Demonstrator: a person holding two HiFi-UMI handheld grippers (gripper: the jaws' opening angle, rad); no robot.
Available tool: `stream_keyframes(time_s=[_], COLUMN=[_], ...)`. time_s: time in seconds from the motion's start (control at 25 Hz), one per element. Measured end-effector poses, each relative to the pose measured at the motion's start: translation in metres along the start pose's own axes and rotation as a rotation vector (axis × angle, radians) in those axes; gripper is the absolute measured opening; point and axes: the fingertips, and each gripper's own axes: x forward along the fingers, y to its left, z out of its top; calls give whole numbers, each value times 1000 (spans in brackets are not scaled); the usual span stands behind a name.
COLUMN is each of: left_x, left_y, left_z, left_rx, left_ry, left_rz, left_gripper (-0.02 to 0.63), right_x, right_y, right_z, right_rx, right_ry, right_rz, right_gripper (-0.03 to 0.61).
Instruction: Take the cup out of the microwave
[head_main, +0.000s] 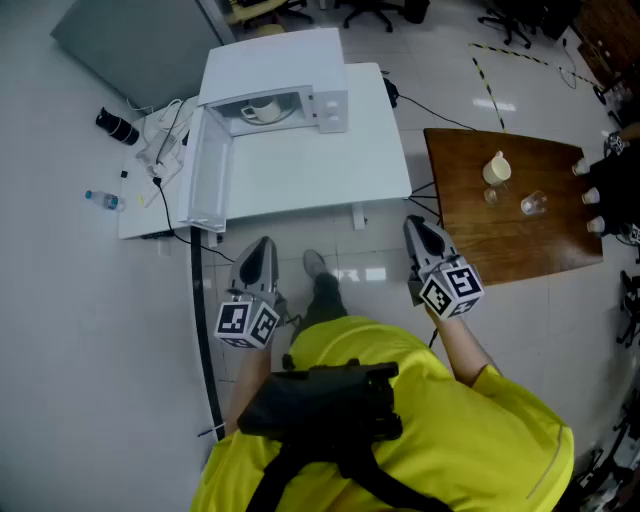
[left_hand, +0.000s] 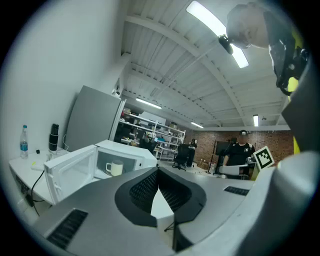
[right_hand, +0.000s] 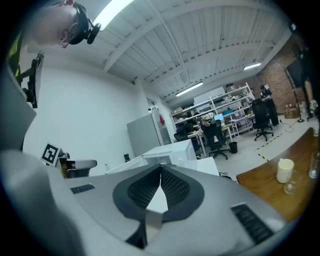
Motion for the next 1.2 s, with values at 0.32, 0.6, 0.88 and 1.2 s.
stream_keyframes(time_s=[0.32, 0.6, 0.88, 1.2], left_x=[80, 153, 270, 423], left_y=[125, 170, 204, 278], left_z=[54, 38, -39, -102], left_rx=[89, 138, 100, 71], left_ry=[26, 77, 189, 180], left_rz=[41, 50, -3, 153], left_gripper=[1, 7, 470, 480], right_x=[188, 250, 285, 312], right_y=[36, 35, 1, -60], right_z=[45, 39, -2, -53], right_rx=[-14, -20, 55, 110], right_ry=[-9, 40, 165, 267], right_rz=[95, 123, 158, 114], right_gripper=[8, 8, 8, 8])
